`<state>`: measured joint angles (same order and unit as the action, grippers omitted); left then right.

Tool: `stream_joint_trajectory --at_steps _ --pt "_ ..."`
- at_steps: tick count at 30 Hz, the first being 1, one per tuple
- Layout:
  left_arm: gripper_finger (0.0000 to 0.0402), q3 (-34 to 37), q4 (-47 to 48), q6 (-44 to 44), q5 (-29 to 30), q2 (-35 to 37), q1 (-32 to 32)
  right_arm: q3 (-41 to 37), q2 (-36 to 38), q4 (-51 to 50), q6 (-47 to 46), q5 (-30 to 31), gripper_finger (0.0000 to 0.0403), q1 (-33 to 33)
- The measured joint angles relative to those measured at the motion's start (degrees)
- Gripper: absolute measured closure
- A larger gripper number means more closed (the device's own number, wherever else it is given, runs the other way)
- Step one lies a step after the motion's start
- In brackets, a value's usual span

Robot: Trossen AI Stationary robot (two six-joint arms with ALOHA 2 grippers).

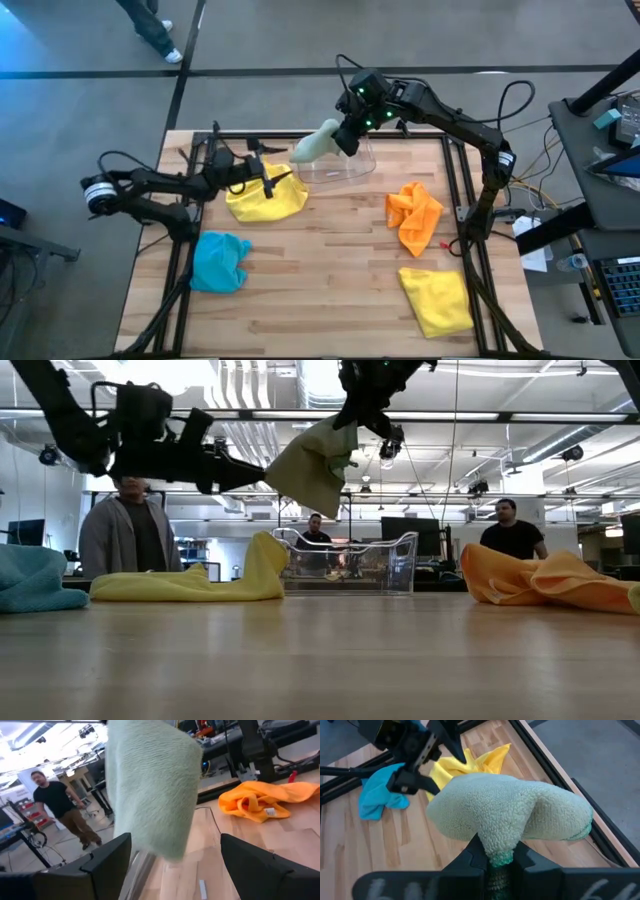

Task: Fold microfiber towels
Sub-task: Put the light green microfiber cloth into the transparent bin

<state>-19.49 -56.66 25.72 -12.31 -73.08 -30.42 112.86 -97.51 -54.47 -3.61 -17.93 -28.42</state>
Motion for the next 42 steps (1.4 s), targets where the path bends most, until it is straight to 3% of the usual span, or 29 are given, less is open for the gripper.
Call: stream_joint_trajectory --at_steps 5,18,22,30,36,42 --pt "0.0114 -3.5 -0.3 3.3 6.6 -3.8 3.1 0.0 0.0 0.1 0.0 0.0 0.0385 0.0" --pt "0.012 -6.1 -1.1 1.2 11.6 -9.1 3.2 0.0 0.0 0.1 0.0 0.0 0.0385 0.0" --pt "0.017 -6.1 -3.4 1.1 14.1 -9.8 3.2 0.0 0.0 -0.4 -0.1 0.0 0.0385 0.0" --pt "0.038 -6.1 -3.1 0.9 14.2 -8.8 3.5 0.0 0.0 -4.3 -0.4 -0.1 0.0385 0.0" --pt "0.0398 -5.9 8.6 0.1 14.3 -1.8 4.8 -1.1 0.0 -10.9 -1.1 -0.2 0.0385 0.5" --pt "0.04 -7.9 33.4 -3.3 14.1 13.0 8.3 -8.0 2.2 -8.0 -3.3 -1.5 0.0385 3.2"
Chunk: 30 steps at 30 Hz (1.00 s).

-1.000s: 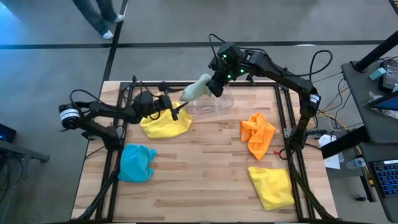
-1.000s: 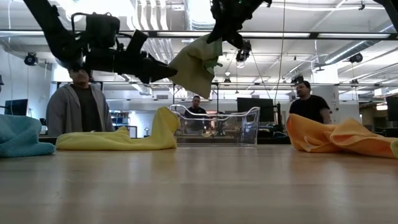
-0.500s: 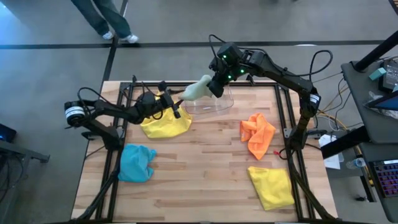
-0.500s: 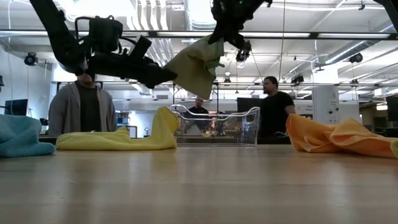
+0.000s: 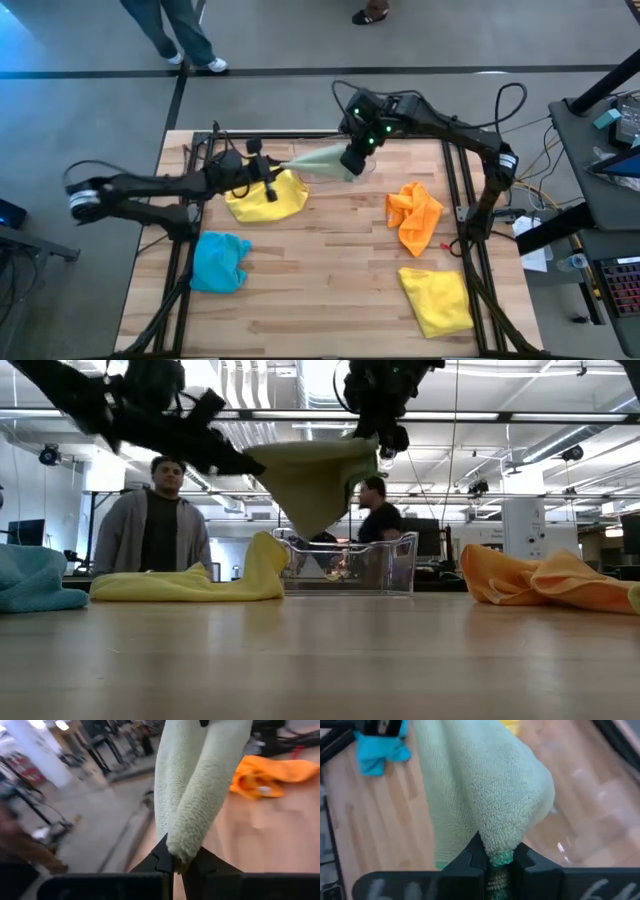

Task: Fold microfiber towels
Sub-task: Put the light green microfiber cloth into the transparent bin

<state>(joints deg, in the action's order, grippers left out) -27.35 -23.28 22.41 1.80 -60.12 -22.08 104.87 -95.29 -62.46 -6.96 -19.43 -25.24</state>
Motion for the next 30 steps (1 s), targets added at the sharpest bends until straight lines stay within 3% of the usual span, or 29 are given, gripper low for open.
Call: stream_joint_trajectory --at_steps 6,13,20,25,30 --pt "0.0401 -7.4 26.6 -6.2 -0.2 10.3 6.7 -9.8 3.3 10.4 -4.8 -7.1 0.0385 3.5" --pt "0.0401 -13.8 42.9 -13.5 -1.5 9.2 15.8 -23.2 7.1 24.2 -12.7 -13.5 0.0385 8.8" --pt "0.0401 -16.2 45.5 -18.7 -6.6 2.5 22.3 -36.2 9.9 37.8 -19.5 -15.2 0.0385 15.1" --pt "0.0401 -16.2 45.5 -22.1 -11.1 -2.2 23.6 -47.0 10.1 52.1 -25.9 -14.9 0.0385 19.0" --pt "0.0402 -16.2 43.7 -22.1 -11.9 -8.5 23.1 -56.1 10.1 64.1 -31.0 -14.5 0.0385 19.8"
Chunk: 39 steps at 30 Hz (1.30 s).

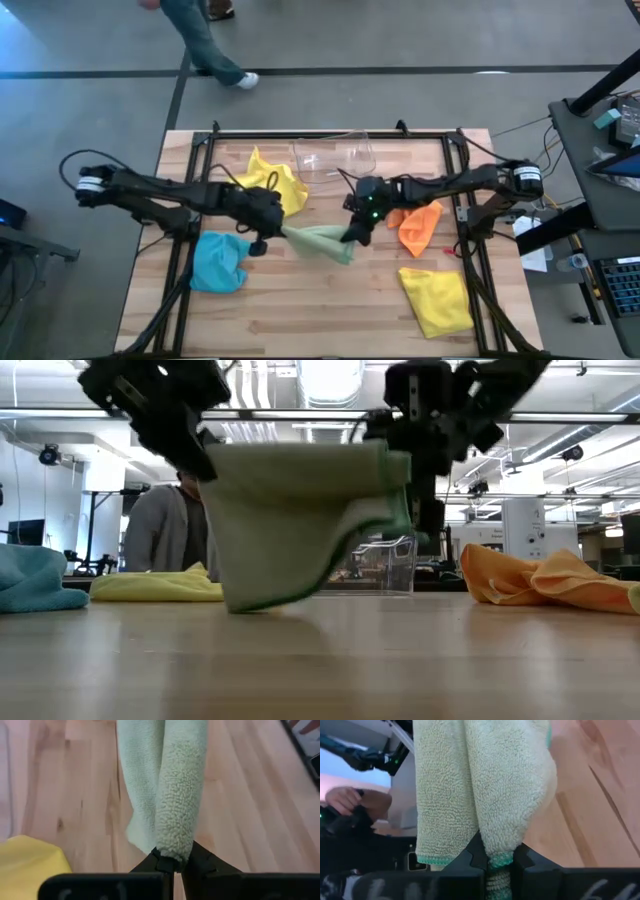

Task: Fold microfiber towels
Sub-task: Put the light green microfiber cloth into the transparent bin

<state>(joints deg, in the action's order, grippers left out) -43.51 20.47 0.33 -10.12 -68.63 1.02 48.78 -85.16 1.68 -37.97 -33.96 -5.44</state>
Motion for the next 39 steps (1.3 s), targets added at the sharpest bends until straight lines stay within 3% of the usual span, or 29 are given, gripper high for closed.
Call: stream_joint_trajectory --at_steps 3,11,18,27,39 --pt "0.0402 0.0 -2.0 0.9 -0.9 -3.9 -1.5 -3.9 0.0 4.8 -2.3 0.2 0.0385 -0.2" --pt "0.0401 0.0 -9.3 9.4 -1.7 -13.4 -7.6 -8.3 -0.1 4.0 -1.5 7.3 0.0385 -1.1" --pt "0.0401 -0.5 -11.9 19.6 8.4 -16.3 -8.5 -7.9 0.0 -1.6 3.0 13.6 0.0385 -2.3" --pt "0.0401 -2.9 -9.0 19.5 8.3 -13.7 -7.6 -7.7 0.0 -1.9 4.4 13.6 0.0385 -2.8" --pt "0.0401 -12.2 9.7 7.8 6.5 -9.9 0.2 -6.2 0.3 3.5 4.3 6.4 0.0385 0.2"
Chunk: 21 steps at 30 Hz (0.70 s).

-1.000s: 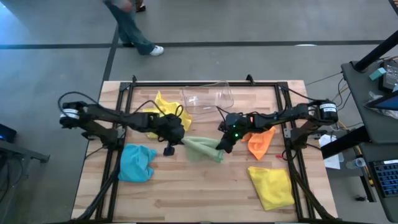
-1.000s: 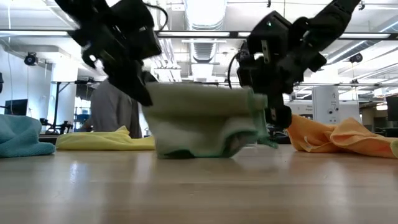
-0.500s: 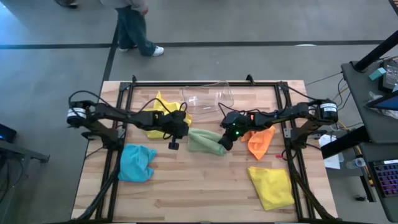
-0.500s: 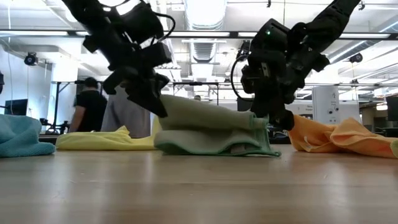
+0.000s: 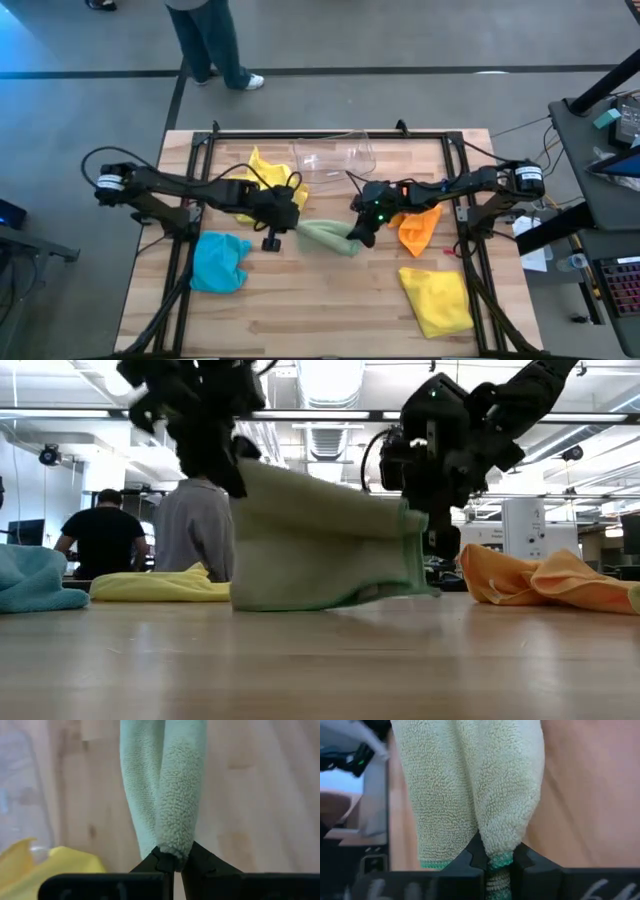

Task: Fold microfiber towels
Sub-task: Put the light green microfiber cloth into the transparent bin

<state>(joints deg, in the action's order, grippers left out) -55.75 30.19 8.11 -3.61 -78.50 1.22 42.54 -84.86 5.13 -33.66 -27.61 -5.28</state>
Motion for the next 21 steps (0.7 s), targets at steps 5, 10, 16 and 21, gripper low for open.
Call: stream_joint_trajectory --at_steps 5,10,16,21 --pt "0.0401 -4.3 4.3 -6.9 -4.7 0.9 3.7 0.6 0.0 2.1 -1.5 -1.4 0.0385 3.3" --pt "0.0401 -8.8 7.8 -11.0 -12.5 1.0 6.7 0.5 -0.4 10.5 -5.6 -5.9 0.0385 6.5" --pt "0.0401 -9.0 7.4 -15.5 -15.7 1.0 10.4 0.3 -0.5 12.6 -6.3 -2.7 0.0385 9.9" --pt "0.0401 -3.0 0.8 -18.2 -17.0 0.9 10.8 -2.5 -0.5 15.4 -8.5 -0.4 0.0385 10.9"
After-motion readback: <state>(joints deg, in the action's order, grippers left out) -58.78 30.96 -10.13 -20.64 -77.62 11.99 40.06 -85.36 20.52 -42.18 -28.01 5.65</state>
